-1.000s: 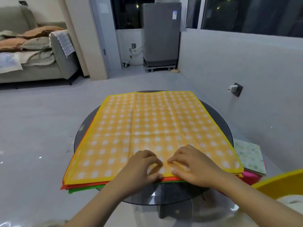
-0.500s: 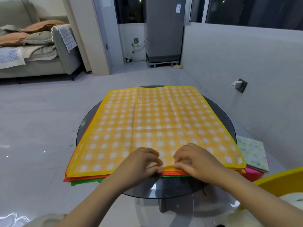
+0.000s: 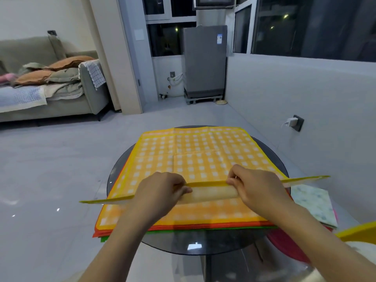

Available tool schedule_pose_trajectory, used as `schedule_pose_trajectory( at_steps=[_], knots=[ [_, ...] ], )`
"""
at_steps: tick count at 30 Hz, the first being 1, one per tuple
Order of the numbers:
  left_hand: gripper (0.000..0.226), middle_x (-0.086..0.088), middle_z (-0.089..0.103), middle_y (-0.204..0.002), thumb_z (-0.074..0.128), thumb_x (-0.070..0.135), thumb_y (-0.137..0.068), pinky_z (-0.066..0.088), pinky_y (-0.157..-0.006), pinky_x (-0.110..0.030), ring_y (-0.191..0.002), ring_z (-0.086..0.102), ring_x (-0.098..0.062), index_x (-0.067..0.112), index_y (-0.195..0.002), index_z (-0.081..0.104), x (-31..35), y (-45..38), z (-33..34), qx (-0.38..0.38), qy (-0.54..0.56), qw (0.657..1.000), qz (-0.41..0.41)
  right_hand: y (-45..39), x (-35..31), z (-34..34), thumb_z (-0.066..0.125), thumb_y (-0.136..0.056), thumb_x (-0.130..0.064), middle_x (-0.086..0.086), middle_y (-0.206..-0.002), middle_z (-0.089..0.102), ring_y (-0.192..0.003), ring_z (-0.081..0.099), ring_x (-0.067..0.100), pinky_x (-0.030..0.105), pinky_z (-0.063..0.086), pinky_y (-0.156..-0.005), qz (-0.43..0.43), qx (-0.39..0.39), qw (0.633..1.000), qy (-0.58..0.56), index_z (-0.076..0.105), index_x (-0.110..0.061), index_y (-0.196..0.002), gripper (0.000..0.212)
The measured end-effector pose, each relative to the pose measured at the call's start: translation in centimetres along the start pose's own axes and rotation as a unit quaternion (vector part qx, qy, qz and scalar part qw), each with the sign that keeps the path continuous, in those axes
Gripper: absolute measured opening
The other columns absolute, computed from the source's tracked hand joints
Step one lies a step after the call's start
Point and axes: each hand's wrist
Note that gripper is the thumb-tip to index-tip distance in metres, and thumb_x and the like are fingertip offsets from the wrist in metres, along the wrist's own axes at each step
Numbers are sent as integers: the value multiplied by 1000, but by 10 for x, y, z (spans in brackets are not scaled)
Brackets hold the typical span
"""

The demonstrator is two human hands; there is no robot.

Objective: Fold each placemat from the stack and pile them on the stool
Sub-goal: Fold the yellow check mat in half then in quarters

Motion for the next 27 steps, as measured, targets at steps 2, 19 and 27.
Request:
schedule_pose_trajectory(
  at_steps=[2, 19, 27],
  knots=[
    [23, 11, 68, -71, 55, 47, -89, 42, -56, -23, -67, 58, -6, 30, -74, 62, 6, 1, -18, -1, 15, 1000, 6, 1, -1, -18, 36, -98, -41, -12, -55, 40, -60, 42, 11, 18, 24, -50, -3, 25, 1000, 11, 51, -29, -96, 19],
    [18, 5, 65, -95, 57, 36, -91, 31, -84, -32, -98, 57, -19, 26, -98, 69, -43, -101, 17, 144, -54, 988, -15, -108, 39, 33, 52, -92, -19, -7, -106, 61, -111, 46, 20, 28, 17, -91, -5, 94, 995, 18, 61, -26, -109, 21],
    [19, 4, 62, -102, 54, 32, -93, 29, -94, -32, -101, 56, -20, 23, -102, 67, -67, -127, 75, 66, -20, 997, -38, -128, 63, 95, 45, -96, -18, -9, -112, 58, -117, 40, 16, 29, 19, -99, 38, -23, 998, -46, 57, -28, -116, 26]
  ],
)
Point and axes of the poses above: each hand's wrist, its own y-axis away from the middle knuckle, its own z-axis out of the palm, x = y × z
